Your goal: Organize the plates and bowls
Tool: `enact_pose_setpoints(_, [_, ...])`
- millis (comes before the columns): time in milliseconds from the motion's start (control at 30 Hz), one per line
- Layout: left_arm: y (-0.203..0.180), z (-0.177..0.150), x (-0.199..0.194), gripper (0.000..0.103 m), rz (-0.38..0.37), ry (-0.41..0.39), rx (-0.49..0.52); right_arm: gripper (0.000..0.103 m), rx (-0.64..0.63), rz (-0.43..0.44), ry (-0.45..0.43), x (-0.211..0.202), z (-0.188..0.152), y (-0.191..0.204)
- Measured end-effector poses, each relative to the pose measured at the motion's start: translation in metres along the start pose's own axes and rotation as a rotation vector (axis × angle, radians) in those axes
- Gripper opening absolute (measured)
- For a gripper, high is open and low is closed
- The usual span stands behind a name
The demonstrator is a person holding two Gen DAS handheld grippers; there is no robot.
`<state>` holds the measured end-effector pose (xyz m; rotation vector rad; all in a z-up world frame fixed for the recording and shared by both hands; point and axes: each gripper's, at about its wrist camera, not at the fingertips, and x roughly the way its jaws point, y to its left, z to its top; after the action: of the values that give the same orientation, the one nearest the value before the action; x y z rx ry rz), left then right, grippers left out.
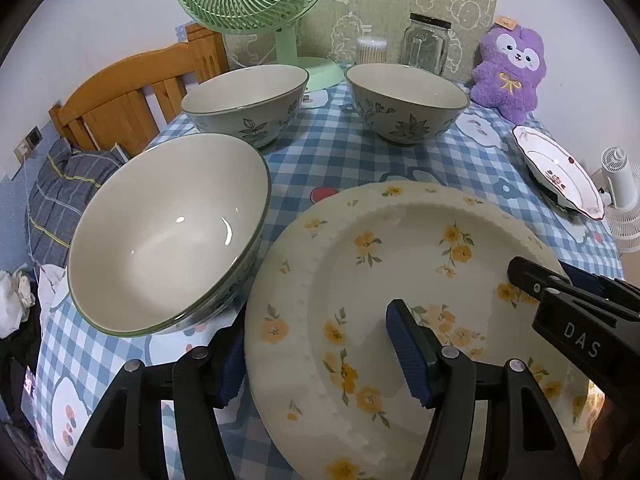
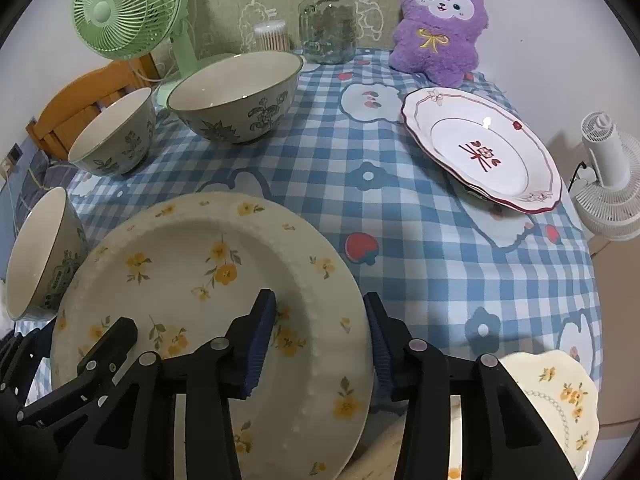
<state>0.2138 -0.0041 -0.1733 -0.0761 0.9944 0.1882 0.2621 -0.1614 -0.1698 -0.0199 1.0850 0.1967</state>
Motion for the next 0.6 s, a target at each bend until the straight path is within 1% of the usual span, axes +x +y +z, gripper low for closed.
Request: enact_pose_setpoints(600, [-0.0035,-0.0044,-0.0062,0.066,0.002,-0.002,0.008,0.044,0.002,-0.001,-0.006,-0.0082,-0.0067,-0.0022])
